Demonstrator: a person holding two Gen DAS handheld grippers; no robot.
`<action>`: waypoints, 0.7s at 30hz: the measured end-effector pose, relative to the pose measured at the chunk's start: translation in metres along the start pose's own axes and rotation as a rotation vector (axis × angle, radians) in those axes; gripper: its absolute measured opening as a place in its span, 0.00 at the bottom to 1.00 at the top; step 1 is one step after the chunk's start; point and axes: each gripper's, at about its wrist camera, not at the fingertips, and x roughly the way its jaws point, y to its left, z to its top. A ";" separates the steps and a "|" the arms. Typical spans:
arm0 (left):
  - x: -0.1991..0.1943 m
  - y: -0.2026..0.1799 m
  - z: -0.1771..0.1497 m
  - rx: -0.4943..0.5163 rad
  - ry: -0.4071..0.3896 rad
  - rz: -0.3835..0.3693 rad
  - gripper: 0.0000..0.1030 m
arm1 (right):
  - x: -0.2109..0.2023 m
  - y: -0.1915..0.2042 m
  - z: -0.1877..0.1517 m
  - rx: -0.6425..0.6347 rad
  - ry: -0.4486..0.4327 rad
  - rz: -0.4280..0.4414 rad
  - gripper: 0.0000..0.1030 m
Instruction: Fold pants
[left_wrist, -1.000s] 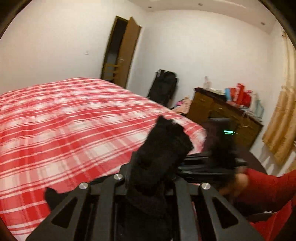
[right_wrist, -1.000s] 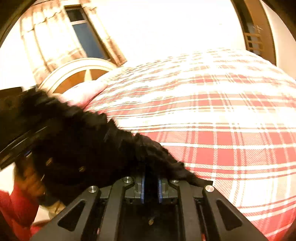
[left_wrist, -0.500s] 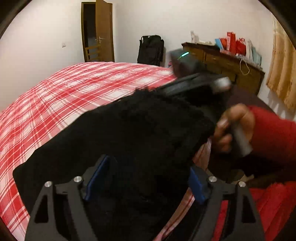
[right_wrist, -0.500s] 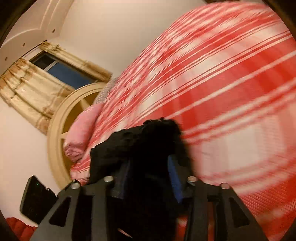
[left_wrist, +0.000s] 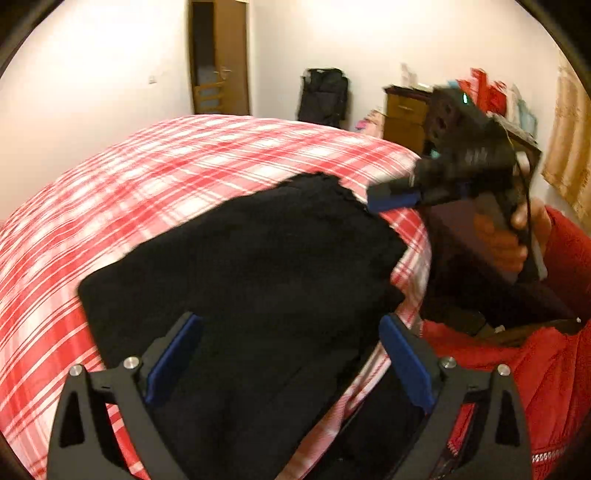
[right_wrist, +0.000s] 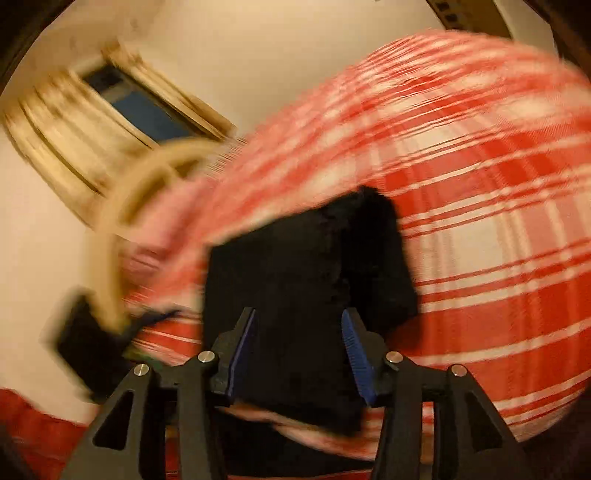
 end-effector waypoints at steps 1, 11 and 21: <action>-0.003 0.005 -0.001 -0.022 -0.010 0.011 0.97 | 0.006 -0.004 -0.002 -0.006 0.018 0.020 0.48; -0.016 0.045 0.002 -0.247 -0.095 0.092 0.97 | 0.022 0.046 0.033 -0.290 -0.007 0.056 0.21; -0.001 0.053 0.010 -0.307 -0.103 0.075 0.97 | 0.050 -0.042 0.038 -0.040 0.030 0.192 0.33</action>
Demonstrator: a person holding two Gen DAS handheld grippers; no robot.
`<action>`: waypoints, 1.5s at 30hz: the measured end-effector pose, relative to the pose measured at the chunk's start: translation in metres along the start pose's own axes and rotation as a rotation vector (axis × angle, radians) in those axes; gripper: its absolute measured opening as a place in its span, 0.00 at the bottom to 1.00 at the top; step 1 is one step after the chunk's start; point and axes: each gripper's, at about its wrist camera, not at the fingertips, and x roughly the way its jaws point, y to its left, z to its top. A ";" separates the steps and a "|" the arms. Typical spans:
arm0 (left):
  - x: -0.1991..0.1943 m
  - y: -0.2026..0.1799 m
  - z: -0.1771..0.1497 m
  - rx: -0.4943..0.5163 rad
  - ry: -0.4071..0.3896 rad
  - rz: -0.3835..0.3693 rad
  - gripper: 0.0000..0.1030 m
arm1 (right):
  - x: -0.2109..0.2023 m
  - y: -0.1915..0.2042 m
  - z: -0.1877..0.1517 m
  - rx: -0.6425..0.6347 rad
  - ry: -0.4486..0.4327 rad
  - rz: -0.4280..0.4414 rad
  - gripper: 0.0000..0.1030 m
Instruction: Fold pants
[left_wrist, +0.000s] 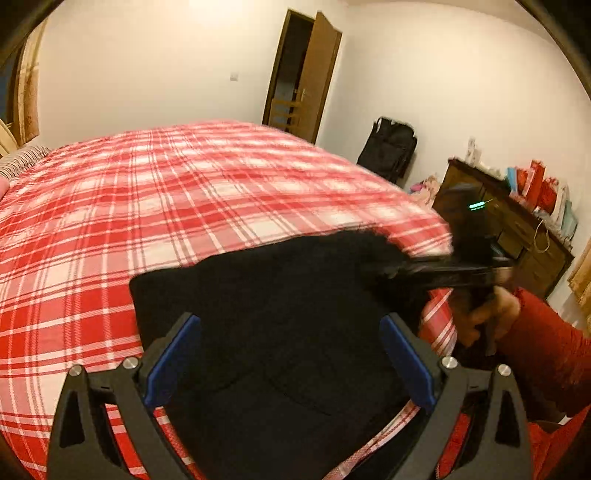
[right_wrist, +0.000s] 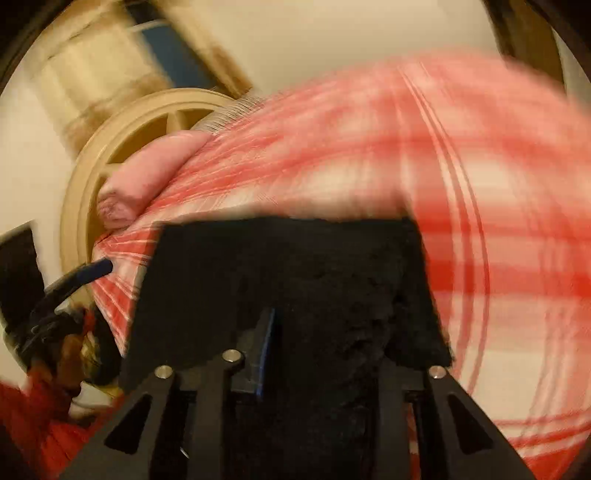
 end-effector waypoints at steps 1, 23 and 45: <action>0.004 -0.002 0.000 0.006 0.012 0.004 0.97 | -0.014 -0.006 0.002 0.062 -0.028 -0.009 0.39; 0.003 0.045 -0.028 -0.178 0.053 0.011 0.97 | -0.029 0.058 -0.012 -0.304 0.044 -0.326 0.13; -0.028 0.082 -0.022 -0.135 -0.021 0.163 0.97 | -0.077 -0.002 -0.074 0.248 -0.039 -0.094 0.49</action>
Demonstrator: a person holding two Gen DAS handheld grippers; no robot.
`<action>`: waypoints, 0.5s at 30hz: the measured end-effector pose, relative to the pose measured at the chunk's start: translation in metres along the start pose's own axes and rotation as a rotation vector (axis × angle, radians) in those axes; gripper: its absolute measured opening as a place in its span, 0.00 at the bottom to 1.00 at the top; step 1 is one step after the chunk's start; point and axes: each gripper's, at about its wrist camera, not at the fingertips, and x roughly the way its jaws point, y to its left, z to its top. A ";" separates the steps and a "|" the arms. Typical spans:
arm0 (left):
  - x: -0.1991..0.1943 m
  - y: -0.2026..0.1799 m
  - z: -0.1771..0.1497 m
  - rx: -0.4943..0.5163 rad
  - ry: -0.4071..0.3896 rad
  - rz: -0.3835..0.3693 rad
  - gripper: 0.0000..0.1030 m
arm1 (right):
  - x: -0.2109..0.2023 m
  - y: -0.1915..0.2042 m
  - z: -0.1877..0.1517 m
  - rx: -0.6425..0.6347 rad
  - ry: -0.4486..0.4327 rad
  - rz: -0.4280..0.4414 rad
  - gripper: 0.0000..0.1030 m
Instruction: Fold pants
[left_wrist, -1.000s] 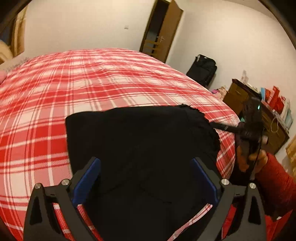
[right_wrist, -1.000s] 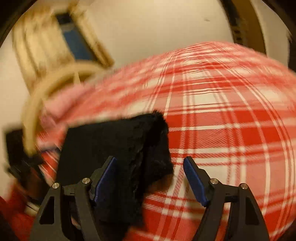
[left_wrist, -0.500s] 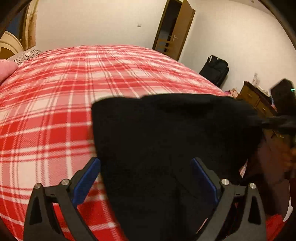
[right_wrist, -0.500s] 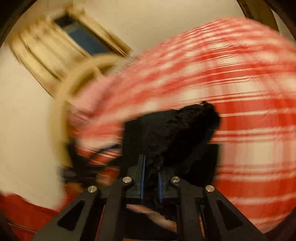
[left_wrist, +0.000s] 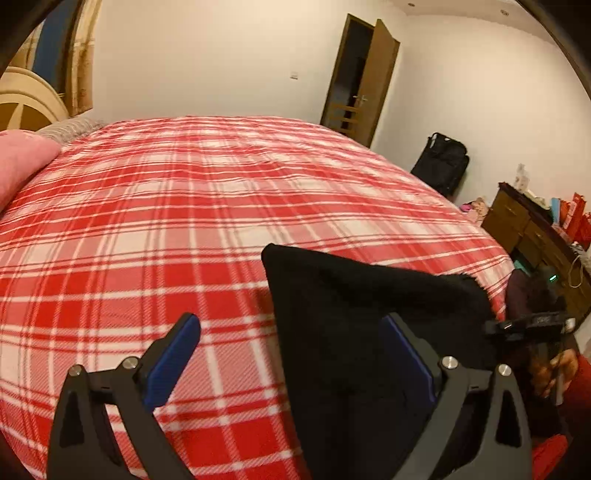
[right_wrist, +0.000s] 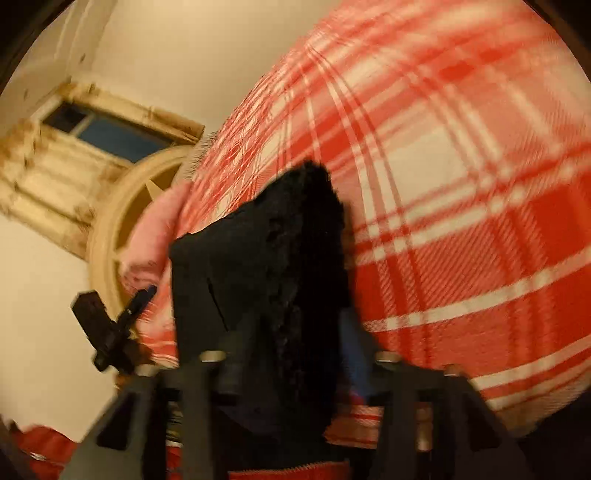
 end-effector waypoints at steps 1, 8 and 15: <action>-0.001 -0.001 -0.001 -0.001 0.002 0.007 0.97 | -0.012 0.008 0.004 -0.051 -0.037 -0.035 0.49; 0.003 -0.044 0.011 0.089 -0.052 -0.006 0.97 | 0.012 0.069 0.037 -0.430 -0.114 -0.286 0.13; 0.079 -0.047 0.027 0.025 0.040 0.145 0.97 | 0.092 0.034 0.061 -0.343 -0.106 -0.274 0.02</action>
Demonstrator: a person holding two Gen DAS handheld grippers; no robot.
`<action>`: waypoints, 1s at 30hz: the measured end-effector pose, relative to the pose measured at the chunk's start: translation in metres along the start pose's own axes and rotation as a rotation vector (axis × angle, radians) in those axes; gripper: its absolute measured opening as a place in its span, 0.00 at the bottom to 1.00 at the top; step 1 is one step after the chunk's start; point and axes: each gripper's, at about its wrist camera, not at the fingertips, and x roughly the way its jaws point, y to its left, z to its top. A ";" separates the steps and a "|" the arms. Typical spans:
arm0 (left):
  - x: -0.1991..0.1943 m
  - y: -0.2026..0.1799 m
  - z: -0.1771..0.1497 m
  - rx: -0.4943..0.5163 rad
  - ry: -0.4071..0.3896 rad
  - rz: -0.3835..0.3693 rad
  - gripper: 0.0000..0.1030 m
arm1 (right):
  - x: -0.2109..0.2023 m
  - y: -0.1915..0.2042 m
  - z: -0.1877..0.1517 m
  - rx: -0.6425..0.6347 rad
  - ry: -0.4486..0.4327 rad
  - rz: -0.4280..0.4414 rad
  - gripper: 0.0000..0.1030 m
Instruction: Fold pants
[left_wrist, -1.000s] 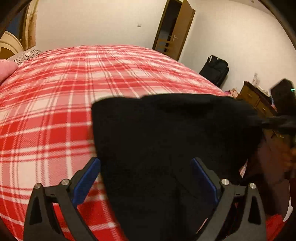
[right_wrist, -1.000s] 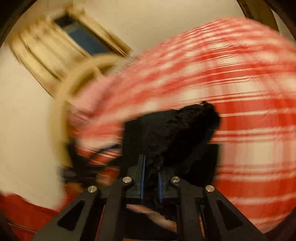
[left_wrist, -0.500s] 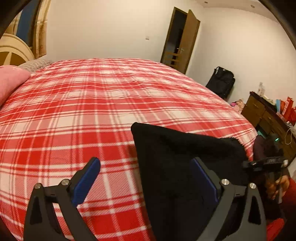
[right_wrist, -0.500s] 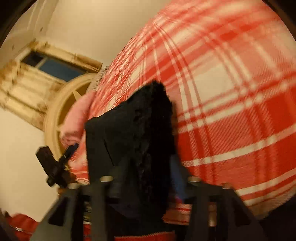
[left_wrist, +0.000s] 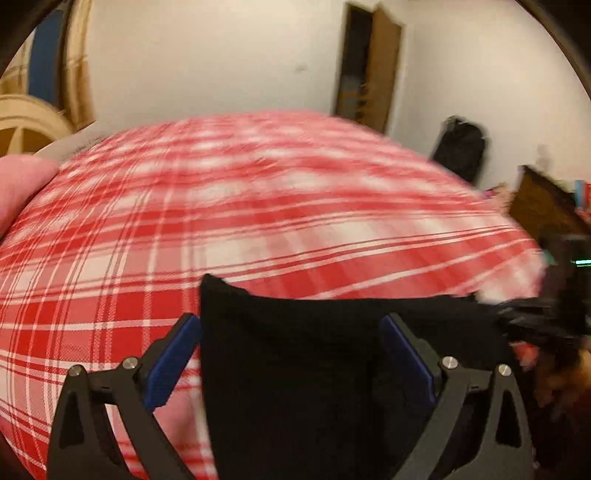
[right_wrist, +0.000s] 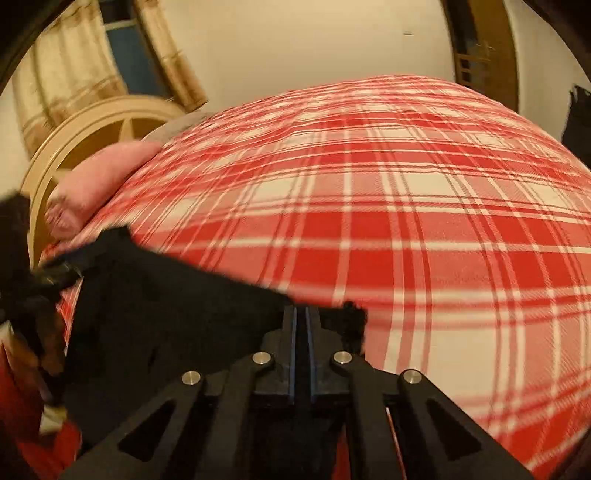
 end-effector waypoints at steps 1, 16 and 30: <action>0.008 0.007 0.000 -0.029 0.019 0.014 0.97 | 0.006 -0.007 0.002 0.040 -0.012 0.019 0.01; -0.023 0.036 0.005 -0.086 -0.047 -0.037 1.00 | -0.095 0.039 -0.037 -0.105 -0.105 0.142 0.05; -0.059 0.079 -0.008 -0.174 -0.105 -0.016 1.00 | -0.114 -0.002 -0.044 0.181 -0.154 0.199 0.79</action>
